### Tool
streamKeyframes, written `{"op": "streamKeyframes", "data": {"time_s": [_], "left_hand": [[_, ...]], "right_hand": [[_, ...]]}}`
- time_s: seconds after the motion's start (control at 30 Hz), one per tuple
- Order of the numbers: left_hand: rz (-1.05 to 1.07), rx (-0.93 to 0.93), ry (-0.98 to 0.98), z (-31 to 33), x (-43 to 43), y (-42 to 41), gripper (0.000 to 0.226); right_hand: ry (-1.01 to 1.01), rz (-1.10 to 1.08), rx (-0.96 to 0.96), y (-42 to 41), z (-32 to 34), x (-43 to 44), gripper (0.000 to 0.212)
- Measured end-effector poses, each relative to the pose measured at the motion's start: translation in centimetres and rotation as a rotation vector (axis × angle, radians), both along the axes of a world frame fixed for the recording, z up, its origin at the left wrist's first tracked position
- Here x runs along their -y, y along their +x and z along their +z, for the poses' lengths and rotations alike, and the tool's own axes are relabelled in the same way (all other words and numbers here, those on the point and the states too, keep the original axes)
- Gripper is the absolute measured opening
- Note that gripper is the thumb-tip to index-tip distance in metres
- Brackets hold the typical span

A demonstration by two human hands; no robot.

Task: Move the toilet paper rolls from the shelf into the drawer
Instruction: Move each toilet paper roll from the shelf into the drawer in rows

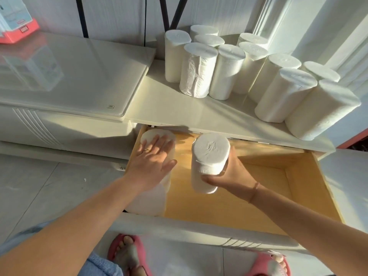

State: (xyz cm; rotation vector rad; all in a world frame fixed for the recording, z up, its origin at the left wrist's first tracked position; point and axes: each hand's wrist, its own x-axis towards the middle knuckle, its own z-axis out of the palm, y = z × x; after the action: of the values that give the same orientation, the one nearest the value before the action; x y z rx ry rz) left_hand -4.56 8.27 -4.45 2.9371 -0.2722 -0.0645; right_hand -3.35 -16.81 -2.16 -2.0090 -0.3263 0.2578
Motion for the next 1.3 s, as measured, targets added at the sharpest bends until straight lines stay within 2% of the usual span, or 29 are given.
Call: {"op": "streamKeyframes", "data": {"time_s": [0.17,0.4,0.47,0.5,0.6,0.7,0.8,0.87,0.97,1.1,1.23,1.3], "left_hand": [[-0.007,-0.022,-0.019,0.0,0.0,0.0,0.064],[0.000,-0.018,0.007,-0.1,0.0,0.1,0.067],[-0.011,-0.006,0.002,-0.1,0.0,0.0,0.071],[-0.017,-0.001,-0.006,-0.1,-0.1,0.0,0.070],[-0.016,-0.004,-0.046,-0.3,-0.2,-0.1,0.066],[-0.013,-0.008,-0.046,-0.4,-0.2,-0.1,0.068],[-0.014,0.001,-0.039,-0.4,-0.1,-0.1,0.072],[-0.016,0.003,-0.040,-0.3,-0.1,-0.1,0.074],[-0.013,-0.005,-0.045,-0.1,0.0,-0.2,0.074],[-0.016,-0.013,-0.051,0.1,-0.1,-0.3,0.071],[-0.028,-0.009,-0.045,0.3,0.0,-0.4,0.067],[-0.025,-0.002,-0.040,0.2,0.0,-0.4,0.063]], "right_hand": [[-0.116,-0.081,-0.101,1.8,-3.5,-0.1,0.102],[-0.232,-0.097,-0.102,0.9,-4.9,-0.4,0.110],[-0.317,-0.047,-0.220,0.7,-4.3,0.5,0.108],[-0.323,-0.022,-0.342,0.7,-3.6,1.2,0.106],[-0.145,0.059,-0.727,1.4,-1.0,2.8,0.105],[0.186,0.002,-0.971,2.9,0.4,3.1,0.085],[0.332,-0.138,-1.123,3.3,0.5,1.8,0.078],[0.397,-0.218,-1.147,3.0,0.1,0.5,0.069],[0.614,-0.429,-1.094,2.1,-0.5,-2.0,0.050],[0.829,-0.626,-0.997,1.5,-0.6,-5.2,0.045],[0.798,-0.703,-0.977,1.6,-0.4,-6.7,0.048],[0.720,-0.633,-0.984,1.5,-0.4,-7.0,0.049]]}}
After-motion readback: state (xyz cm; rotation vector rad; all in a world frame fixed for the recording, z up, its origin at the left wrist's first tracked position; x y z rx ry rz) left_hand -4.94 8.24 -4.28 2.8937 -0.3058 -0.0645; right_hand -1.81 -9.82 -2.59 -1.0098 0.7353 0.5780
